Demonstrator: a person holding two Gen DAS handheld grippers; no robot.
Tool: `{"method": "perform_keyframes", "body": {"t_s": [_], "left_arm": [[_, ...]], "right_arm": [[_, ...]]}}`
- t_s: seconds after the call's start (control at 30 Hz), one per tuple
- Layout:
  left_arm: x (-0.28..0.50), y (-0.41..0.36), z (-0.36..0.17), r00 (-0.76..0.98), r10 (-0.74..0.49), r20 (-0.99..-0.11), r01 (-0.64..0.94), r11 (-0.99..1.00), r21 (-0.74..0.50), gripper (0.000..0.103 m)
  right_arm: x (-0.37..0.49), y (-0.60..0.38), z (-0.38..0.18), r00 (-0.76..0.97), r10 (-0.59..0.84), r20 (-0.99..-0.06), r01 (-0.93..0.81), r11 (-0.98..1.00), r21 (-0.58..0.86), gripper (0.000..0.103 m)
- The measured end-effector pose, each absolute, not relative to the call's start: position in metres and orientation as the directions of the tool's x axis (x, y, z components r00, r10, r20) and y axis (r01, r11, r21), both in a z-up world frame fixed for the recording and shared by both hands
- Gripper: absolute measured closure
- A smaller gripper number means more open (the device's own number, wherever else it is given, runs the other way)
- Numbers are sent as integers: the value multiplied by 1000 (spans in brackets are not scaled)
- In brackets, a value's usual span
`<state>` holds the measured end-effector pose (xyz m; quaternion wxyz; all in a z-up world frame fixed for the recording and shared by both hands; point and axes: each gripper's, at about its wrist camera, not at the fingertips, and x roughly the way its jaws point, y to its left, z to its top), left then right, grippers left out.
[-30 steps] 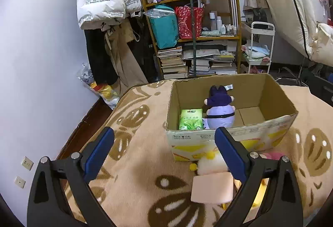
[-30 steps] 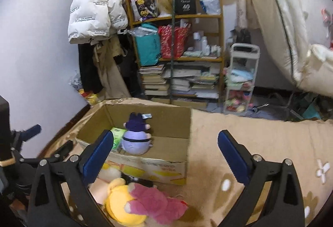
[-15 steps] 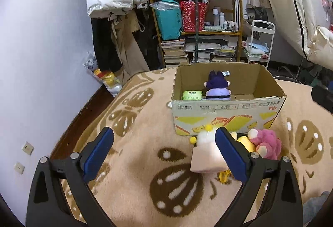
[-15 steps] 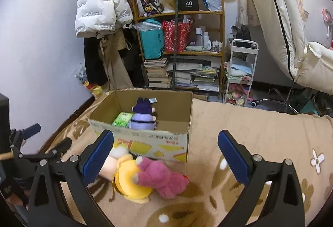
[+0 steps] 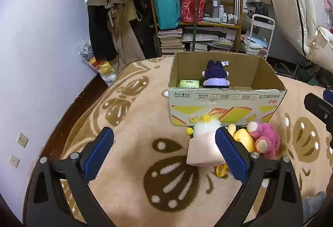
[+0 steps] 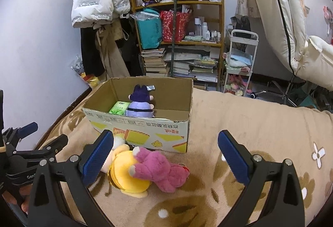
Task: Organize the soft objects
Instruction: 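Move the left tool to the pink cake plush while the right tool moves to the pink bear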
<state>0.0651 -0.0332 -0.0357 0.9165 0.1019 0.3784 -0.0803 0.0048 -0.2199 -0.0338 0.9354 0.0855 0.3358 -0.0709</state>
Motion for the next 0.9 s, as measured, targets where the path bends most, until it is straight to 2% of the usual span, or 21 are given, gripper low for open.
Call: {"method": "perform_keyframes", "body": {"t_s": [0.47, 0.9], "left_arm": [[80, -52, -57, 664, -52, -746, 241, 959, 147, 6], [98, -78, -96, 544, -25, -839, 309, 935, 172, 6]], "right_arm": [[24, -221, -49, 728, -71, -682, 207, 971, 120, 0], [49, -222, -76, 662, -59, -747, 218, 969, 117, 0]]}}
